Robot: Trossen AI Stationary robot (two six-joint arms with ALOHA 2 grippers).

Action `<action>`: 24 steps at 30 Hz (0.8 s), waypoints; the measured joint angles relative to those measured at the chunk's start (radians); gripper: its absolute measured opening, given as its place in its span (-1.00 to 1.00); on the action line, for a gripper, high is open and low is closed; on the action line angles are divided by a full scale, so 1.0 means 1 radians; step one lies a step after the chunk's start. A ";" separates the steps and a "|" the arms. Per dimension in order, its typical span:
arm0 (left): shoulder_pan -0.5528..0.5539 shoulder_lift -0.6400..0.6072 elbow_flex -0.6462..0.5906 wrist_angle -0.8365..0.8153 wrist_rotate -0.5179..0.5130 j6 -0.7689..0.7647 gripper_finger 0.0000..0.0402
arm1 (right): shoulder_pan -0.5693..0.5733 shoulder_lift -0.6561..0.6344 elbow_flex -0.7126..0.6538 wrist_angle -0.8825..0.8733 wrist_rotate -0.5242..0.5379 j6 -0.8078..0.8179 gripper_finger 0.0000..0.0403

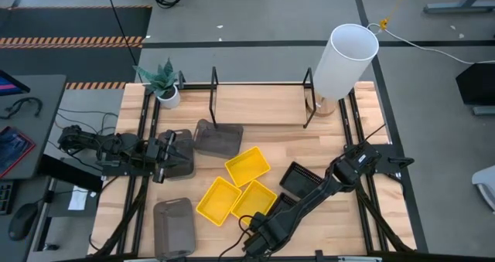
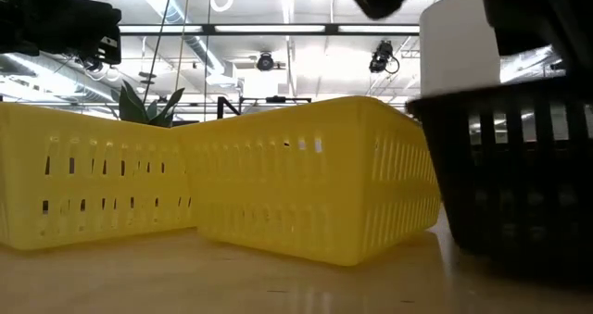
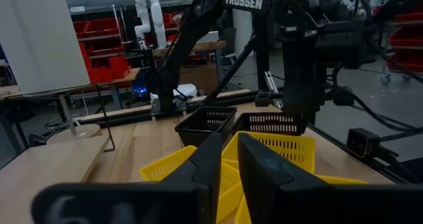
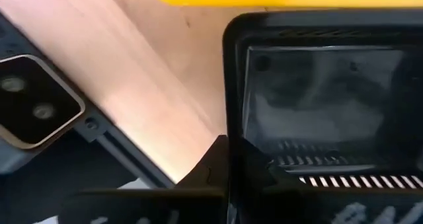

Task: Stack baskets on shelf by color
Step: Stack the bottom black bin on the top black bin

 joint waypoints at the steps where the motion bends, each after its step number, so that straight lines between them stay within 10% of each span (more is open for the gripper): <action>1: 0.000 0.000 0.000 0.000 0.000 0.000 -0.72 | 0.000 -0.004 0.006 -0.002 -0.002 0.000 -0.96; 24: 0.000 0.000 0.000 -0.001 0.000 0.000 -0.72 | -0.011 -0.081 0.198 -0.203 0.121 0.219 -0.96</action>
